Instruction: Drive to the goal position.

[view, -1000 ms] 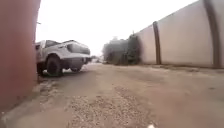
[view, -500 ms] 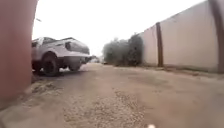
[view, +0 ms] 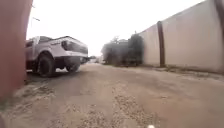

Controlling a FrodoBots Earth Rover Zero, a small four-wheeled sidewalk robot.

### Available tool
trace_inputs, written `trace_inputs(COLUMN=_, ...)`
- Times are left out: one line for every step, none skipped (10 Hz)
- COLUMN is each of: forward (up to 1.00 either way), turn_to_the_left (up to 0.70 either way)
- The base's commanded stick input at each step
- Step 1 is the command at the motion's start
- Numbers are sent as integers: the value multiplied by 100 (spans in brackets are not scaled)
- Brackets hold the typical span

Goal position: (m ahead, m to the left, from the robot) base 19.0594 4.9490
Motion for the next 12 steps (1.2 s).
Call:
trace_inputs(forward=50, turn_to_the_left=0)
trace_inputs(forward=50, turn_to_the_left=0)
trace_inputs(forward=50, turn_to_the_left=0)
trace_inputs(forward=50, turn_to_the_left=0)
trace_inputs(forward=50, turn_to_the_left=0)
trace_inputs(forward=50, turn_to_the_left=0)
trace_inputs(forward=50, turn_to_the_left=0)
trace_inputs(forward=50, turn_to_the_left=0)
trace_inputs(forward=50, turn_to_the_left=0)
trace_inputs(forward=50, turn_to_the_left=0)
trace_inputs(forward=50, turn_to_the_left=0)
trace_inputs(forward=50, turn_to_the_left=0)
